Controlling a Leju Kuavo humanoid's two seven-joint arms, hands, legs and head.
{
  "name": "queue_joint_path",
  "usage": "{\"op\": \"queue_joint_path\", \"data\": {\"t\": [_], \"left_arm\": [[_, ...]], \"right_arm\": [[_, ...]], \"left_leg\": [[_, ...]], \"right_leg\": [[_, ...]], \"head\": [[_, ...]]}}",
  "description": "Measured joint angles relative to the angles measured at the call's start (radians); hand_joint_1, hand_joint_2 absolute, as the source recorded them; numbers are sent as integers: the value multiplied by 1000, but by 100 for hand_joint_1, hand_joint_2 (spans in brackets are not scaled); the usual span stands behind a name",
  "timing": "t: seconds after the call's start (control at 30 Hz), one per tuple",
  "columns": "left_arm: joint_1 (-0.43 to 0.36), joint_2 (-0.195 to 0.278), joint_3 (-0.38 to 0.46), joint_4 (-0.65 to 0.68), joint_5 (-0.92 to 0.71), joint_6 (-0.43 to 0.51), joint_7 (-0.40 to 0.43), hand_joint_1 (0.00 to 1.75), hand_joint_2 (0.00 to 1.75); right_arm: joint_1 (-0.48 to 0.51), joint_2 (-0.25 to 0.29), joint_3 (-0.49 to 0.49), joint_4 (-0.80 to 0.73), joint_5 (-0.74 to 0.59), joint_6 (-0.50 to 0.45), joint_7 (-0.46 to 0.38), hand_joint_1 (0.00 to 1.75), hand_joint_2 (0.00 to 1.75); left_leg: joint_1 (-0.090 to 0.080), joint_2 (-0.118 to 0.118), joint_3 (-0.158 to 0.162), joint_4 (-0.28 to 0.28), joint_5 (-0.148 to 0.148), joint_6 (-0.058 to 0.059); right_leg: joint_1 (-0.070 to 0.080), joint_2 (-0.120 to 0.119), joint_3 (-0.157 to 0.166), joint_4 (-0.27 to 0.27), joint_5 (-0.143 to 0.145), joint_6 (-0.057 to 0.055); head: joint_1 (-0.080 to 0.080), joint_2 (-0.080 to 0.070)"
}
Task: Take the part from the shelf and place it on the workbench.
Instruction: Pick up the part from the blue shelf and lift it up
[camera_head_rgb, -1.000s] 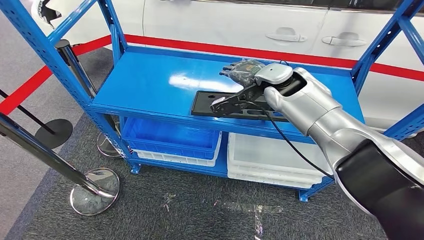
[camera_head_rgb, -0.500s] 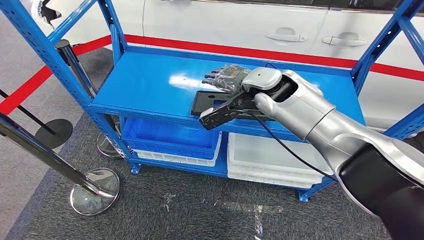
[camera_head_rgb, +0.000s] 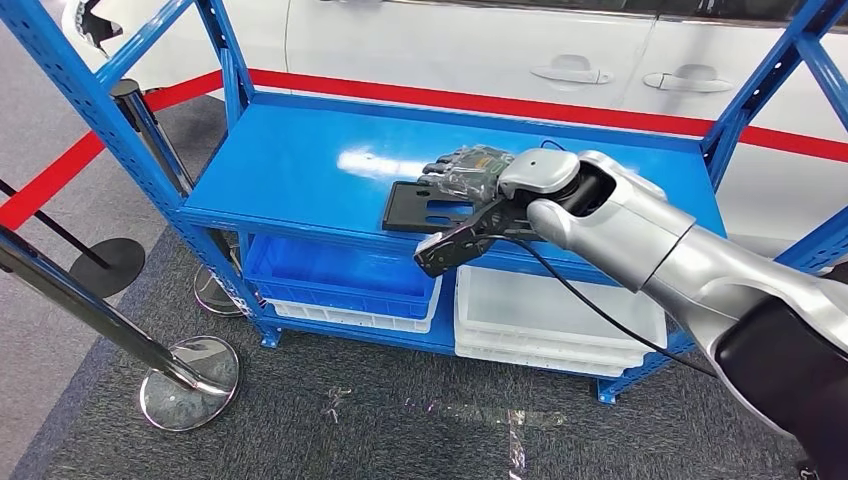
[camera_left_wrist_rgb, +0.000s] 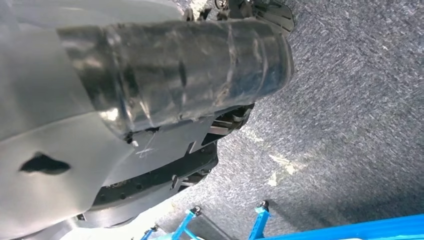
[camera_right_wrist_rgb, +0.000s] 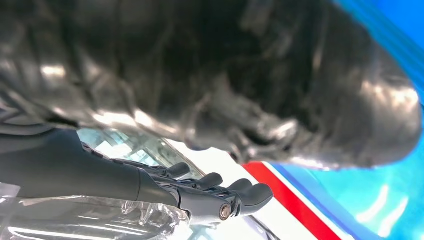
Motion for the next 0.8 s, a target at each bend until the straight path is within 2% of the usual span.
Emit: {"op": "queue_joint_path", "data": {"t": [0.27,0.5,0.8], "left_arm": [[2,3,0,0,2,2,-1,0,0],[2,8,0,0,3,13,-41,0,0],[1,8,0,0,3,51,-76,0,0]], "right_arm": [[-27,-115,8,-129,-86,37,101,0,0],[-40,-230,8,-263,-145,58,182,0,0],[-33,-343,12,-334,-137,50,198,0,0]], "left_leg": [[0,0,0,0,0,0],[0,0,0,0,0,0],[0,0,0,0,0,0]], "right_leg": [[0,0,0,0,0,0],[0,0,0,-1,0,0],[0,1,0,-1,0,0]], "head": [[0,0],[0,0],[0,0]]}}
